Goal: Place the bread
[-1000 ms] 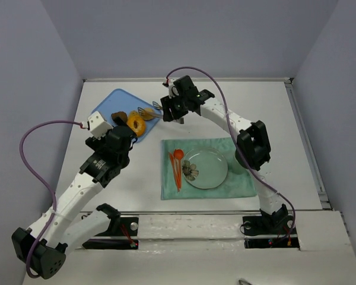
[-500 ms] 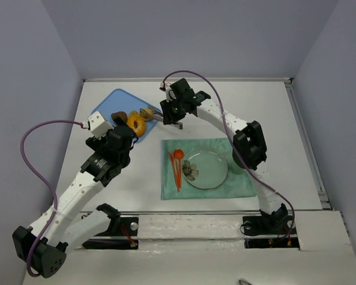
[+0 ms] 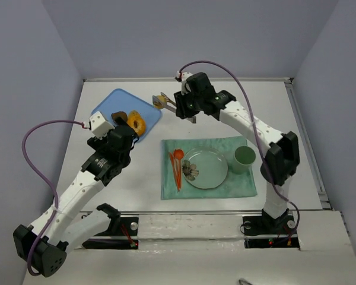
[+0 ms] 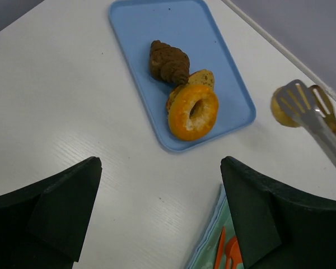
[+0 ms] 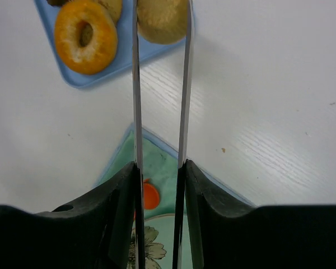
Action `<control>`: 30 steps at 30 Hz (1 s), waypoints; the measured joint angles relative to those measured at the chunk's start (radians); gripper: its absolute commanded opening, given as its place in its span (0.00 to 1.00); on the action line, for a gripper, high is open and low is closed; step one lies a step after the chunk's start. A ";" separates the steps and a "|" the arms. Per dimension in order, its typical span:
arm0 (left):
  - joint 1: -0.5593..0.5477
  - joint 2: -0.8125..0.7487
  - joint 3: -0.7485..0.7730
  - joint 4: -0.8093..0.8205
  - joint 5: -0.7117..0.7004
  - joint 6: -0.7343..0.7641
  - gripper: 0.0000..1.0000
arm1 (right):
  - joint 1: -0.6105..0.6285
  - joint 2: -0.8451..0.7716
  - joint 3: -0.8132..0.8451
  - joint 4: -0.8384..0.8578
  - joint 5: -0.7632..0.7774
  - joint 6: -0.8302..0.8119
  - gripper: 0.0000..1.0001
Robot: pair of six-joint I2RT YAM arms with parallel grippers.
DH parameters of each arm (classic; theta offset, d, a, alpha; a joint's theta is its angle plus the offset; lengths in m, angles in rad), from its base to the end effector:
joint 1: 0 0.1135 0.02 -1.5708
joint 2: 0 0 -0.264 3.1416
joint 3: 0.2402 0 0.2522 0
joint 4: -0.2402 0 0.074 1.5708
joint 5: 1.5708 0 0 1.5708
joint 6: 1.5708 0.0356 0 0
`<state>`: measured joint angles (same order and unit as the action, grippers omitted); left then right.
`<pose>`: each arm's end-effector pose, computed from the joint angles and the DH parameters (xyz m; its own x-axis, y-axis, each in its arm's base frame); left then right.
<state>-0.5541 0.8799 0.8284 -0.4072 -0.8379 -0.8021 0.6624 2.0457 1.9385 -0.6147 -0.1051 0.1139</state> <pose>0.1731 -0.0760 0.3210 -0.1075 -0.4990 -0.8599 -0.4199 0.8068 -0.4157 0.3705 0.2937 0.3094 -0.5943 -0.3201 -0.7378 -0.6101 0.7772 0.1542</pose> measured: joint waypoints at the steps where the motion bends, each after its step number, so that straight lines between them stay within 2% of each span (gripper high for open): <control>1: 0.000 0.003 0.000 0.001 0.002 0.000 0.99 | 0.000 -0.085 -0.064 0.013 0.014 0.005 0.20; 5: 0.000 0.033 0.003 0.009 0.031 -0.002 0.99 | 0.000 -0.403 -0.338 0.075 0.055 0.031 0.21; 6: 0.000 0.040 0.003 0.014 0.038 -0.002 0.99 | 0.000 -0.515 -0.456 0.095 0.061 0.042 0.22; 10: 0.000 0.069 0.006 0.034 0.064 -0.002 0.99 | 0.000 -0.805 -0.732 0.051 0.031 0.095 0.25; 12: 0.000 0.088 0.006 0.054 0.080 -0.002 0.99 | 0.000 -0.896 -0.818 0.014 -0.008 0.114 0.26; 19: 0.002 0.132 0.006 0.074 0.120 -0.003 0.99 | 0.000 -1.022 -0.994 -0.128 -0.086 0.165 0.34; 22: 0.002 0.143 0.006 0.074 0.129 -0.005 0.99 | 0.000 -1.031 -1.012 -0.172 -0.090 0.176 0.42; 23: 0.002 0.145 0.006 0.074 0.129 -0.007 0.99 | 0.000 -1.032 -1.013 -0.180 -0.092 0.179 0.46; 24: 0.002 0.147 0.006 0.073 0.129 -0.008 0.99 | 0.000 -1.032 -1.013 -0.187 -0.094 0.181 0.56; 30: 0.002 0.153 0.006 0.063 0.125 -0.015 0.99 | 0.000 -1.030 -1.009 -0.211 -0.098 0.189 0.64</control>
<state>-0.5522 1.0332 0.8345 -0.3447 -0.7128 -0.8169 0.6628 1.0157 0.9291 -0.8257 -0.2028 0.3027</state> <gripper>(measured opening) 0.990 0.601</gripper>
